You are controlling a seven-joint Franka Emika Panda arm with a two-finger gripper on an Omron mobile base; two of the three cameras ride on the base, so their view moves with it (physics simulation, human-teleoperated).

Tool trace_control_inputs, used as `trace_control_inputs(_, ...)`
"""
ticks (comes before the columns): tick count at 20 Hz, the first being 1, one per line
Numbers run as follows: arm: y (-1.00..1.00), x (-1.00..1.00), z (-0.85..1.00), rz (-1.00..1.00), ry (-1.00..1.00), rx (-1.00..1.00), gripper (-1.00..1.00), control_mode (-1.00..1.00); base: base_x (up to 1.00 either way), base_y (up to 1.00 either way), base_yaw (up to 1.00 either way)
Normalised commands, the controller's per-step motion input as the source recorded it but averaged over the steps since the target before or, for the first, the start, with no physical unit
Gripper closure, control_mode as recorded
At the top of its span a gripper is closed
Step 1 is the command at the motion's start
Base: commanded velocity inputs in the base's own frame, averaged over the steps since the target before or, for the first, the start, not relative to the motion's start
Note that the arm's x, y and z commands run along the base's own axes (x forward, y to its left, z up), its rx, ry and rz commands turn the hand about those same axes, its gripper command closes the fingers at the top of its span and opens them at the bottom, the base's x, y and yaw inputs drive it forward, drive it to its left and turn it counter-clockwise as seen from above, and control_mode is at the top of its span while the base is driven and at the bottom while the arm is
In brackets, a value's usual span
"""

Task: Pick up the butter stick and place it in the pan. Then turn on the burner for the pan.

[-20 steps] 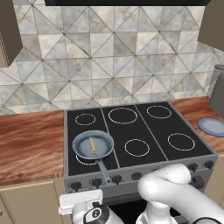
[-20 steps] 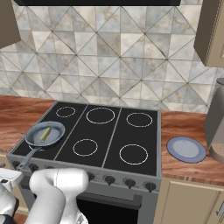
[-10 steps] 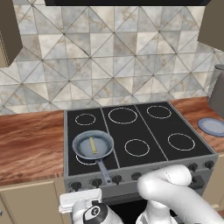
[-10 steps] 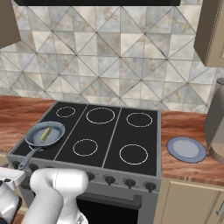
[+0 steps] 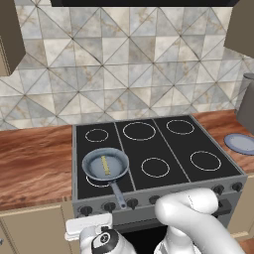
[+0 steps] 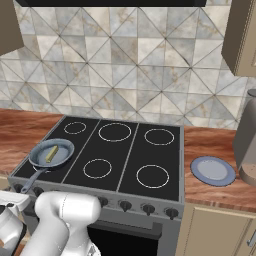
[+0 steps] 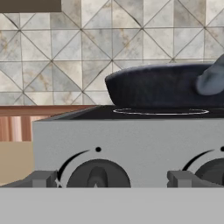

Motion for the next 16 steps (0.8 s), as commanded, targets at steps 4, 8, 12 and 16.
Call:
trace_control_inputs(4,0.08,0.07,-0.13,0.00,0.00,0.00,-1.00,-1.00,0.00,0.00,0.00)
trace_control_inputs(8,0.04,0.06,-0.13,0.00,0.00,0.00,-1.00,-1.00,0.00,0.00,0.00)
trace_control_inputs(12,0.02,0.10,-0.07,0.00,0.00,0.00,-1.00,-1.00,0.00,0.00,0.00)
trace_control_inputs(16,0.01,0.15,0.00,0.00,0.00,0.00,-1.00,-1.00,0.00,0.00,0.00)
